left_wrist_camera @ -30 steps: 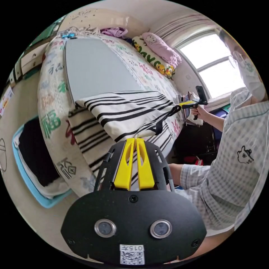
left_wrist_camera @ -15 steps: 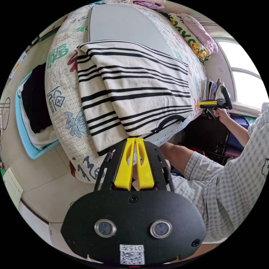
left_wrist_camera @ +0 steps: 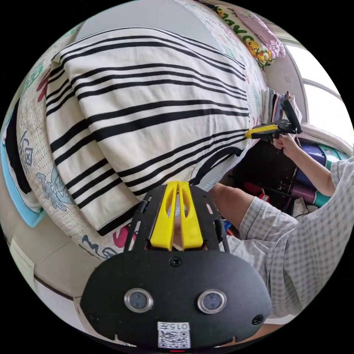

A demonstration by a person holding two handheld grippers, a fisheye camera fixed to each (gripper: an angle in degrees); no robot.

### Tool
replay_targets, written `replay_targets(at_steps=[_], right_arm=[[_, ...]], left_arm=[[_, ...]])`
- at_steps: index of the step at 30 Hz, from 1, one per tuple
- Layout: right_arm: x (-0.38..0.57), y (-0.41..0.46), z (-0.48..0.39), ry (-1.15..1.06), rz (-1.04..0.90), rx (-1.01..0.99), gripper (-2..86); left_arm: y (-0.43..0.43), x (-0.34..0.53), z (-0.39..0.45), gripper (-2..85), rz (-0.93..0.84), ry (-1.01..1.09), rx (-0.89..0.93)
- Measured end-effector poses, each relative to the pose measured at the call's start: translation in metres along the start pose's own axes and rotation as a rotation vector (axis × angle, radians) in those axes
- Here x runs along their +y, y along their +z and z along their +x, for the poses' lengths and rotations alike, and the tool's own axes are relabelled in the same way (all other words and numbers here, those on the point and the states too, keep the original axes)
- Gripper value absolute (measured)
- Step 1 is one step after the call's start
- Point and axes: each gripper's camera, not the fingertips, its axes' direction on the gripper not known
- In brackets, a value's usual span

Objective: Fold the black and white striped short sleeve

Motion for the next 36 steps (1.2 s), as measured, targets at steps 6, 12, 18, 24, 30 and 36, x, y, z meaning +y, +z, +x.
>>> replay_targets(at_steps=[6,12,18,24,30,36], right_arm=[[0.006,-0.116,0.040,0.119,0.365,-0.080,2.0],[-0.036,-0.194,0.104,0.307,0.562,-0.098,10.3],[-0.090,-0.193,0.099,0.254,0.432,-0.124,5.0],[-0.109,-0.197,0.088,0.281,0.373,0.011,0.7],[-0.107,-0.207,0.084,0.306,0.431,0.057,-0.1],[-0.122,-0.189,0.073,0.310,0.390,0.180,-0.1]], left_arm=[[-0.070,-0.016,-0.042,2.4,0.228,-0.081,0.052],[-0.121,-0.055,-0.120,11.5,0.530,-0.366,0.166],[-0.097,-0.101,-0.145,9.9,0.481,-0.415,0.278],[-0.097,-0.106,-0.142,0.6,0.505,-0.409,0.234],[-0.097,-0.112,-0.125,-0.3,0.554,-0.395,0.109],[-0.074,-0.144,-0.110,0.6,0.483,-0.394,-0.017]])
